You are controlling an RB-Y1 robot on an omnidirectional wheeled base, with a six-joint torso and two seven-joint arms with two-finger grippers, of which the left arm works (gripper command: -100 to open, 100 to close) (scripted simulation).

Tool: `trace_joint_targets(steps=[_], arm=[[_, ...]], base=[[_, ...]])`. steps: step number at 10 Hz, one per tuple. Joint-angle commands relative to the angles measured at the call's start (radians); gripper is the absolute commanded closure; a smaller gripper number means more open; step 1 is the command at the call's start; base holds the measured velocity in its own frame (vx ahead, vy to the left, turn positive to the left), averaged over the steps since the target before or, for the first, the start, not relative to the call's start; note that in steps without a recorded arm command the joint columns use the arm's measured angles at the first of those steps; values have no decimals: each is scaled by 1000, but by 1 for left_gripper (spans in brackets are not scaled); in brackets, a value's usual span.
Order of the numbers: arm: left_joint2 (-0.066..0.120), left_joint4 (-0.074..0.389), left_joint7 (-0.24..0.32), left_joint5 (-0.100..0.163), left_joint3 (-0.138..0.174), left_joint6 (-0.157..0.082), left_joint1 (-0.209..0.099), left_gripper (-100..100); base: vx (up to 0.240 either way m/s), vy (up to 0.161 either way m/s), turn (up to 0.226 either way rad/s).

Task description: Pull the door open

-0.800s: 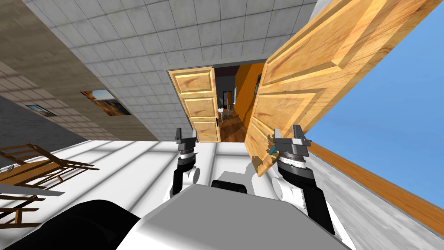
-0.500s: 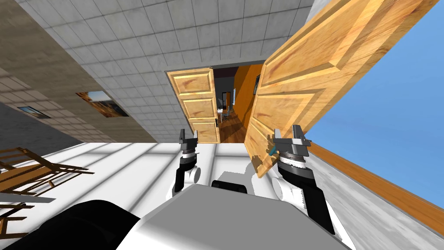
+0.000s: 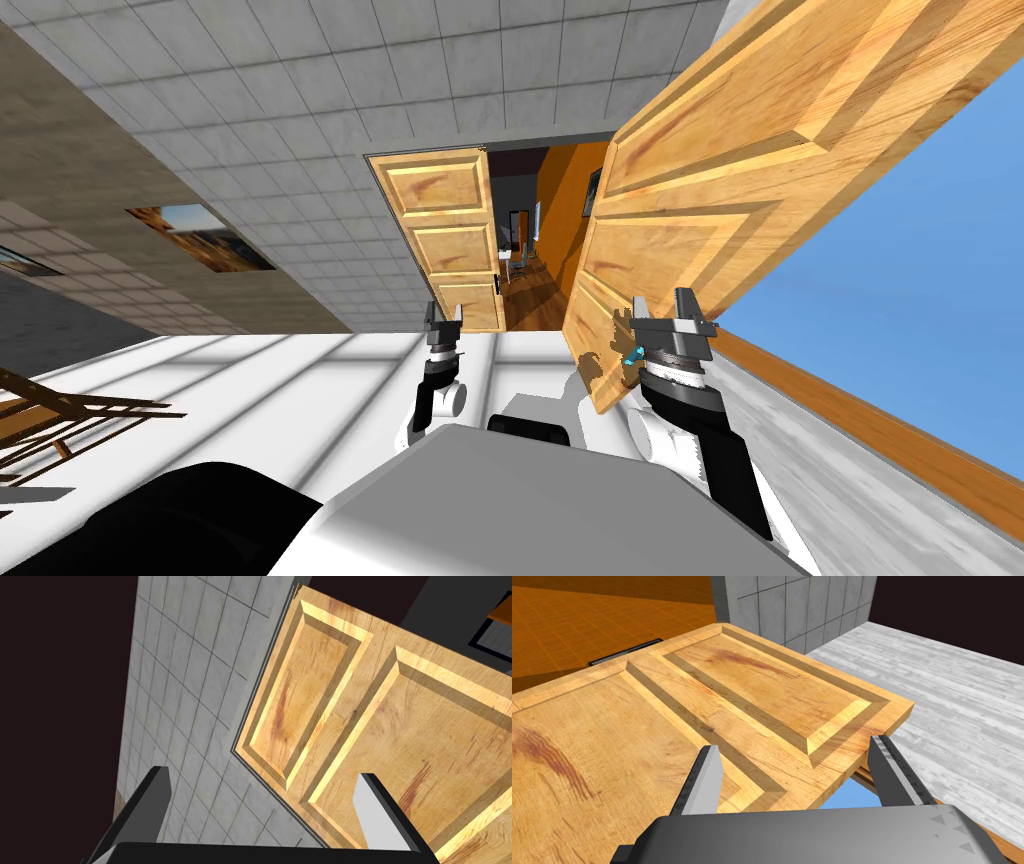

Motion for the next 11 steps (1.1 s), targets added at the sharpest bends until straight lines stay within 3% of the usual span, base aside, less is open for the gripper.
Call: trace_joint_targets(steps=[1, 11], arm=[[6, 42, 36, 14, -3, -3, -16, -100], [38, 310, 232, 96, -7, -39, -124, -100]], base=[[128, 26, -59], [89, 26, -51]])
